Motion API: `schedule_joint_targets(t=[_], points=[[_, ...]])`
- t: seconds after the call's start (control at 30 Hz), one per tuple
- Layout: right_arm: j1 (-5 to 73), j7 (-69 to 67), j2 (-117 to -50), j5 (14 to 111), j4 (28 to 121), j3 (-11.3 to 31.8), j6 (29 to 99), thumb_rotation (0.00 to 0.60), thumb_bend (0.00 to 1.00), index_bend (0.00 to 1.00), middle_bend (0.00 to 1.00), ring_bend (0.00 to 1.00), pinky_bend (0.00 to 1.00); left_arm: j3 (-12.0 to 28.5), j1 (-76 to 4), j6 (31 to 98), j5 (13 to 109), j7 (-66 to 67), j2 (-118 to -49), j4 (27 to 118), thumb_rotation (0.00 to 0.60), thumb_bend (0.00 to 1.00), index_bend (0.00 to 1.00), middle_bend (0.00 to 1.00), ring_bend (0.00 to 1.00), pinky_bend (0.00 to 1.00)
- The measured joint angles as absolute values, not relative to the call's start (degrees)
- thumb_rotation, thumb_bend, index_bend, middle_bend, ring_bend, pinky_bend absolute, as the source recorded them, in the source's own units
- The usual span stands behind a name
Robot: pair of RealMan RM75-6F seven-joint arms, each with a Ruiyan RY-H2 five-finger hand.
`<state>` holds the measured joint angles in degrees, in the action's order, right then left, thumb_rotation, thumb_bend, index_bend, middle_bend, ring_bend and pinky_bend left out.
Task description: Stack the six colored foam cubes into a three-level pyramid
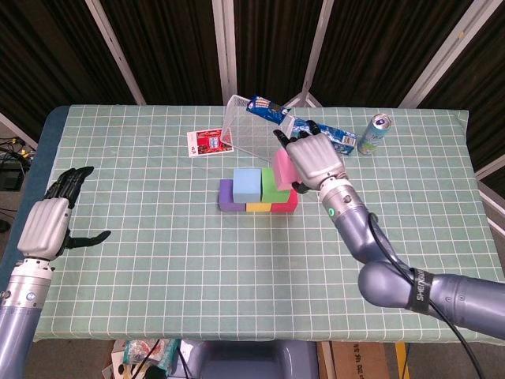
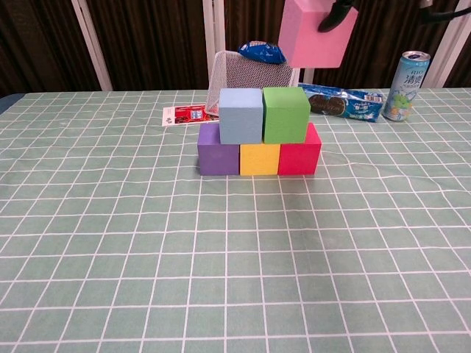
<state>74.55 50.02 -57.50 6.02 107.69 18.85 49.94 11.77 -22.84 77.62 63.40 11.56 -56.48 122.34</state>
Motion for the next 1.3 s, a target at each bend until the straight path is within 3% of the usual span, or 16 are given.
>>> schedule_joint_targets(t=[0.17,0.33,1.3], points=[[80.35,51.48,-62.64,-4.93,104.83,18.82,54.24,0.600,0.29,0.00,0.37,0.21,0.00,11.83,-22.90,76.69,63.09,10.63,-56.24,122.13,0.600,0.10,0.00,0.06,0.00,0.11],[84.19,53.44,-67.18,-9.71,100.53,18.48,57.40,0.600,0.29,0.00,0.37,0.21,0.00,12.30,-22.84,76.32,62.54,9.38,-55.84,121.80,0.600,0.10,0.00,0.06,0.00,0.11],[87.64,57.78,-76.32,-12.56,93.33,19.07,61.35,0.600,0.29,0.00,0.37,0.21,0.00,13.25,-22.98,73.79,60.83,6.66,-54.39,121.12,0.600,0.10,0.00,0.06,0.00,0.10]])
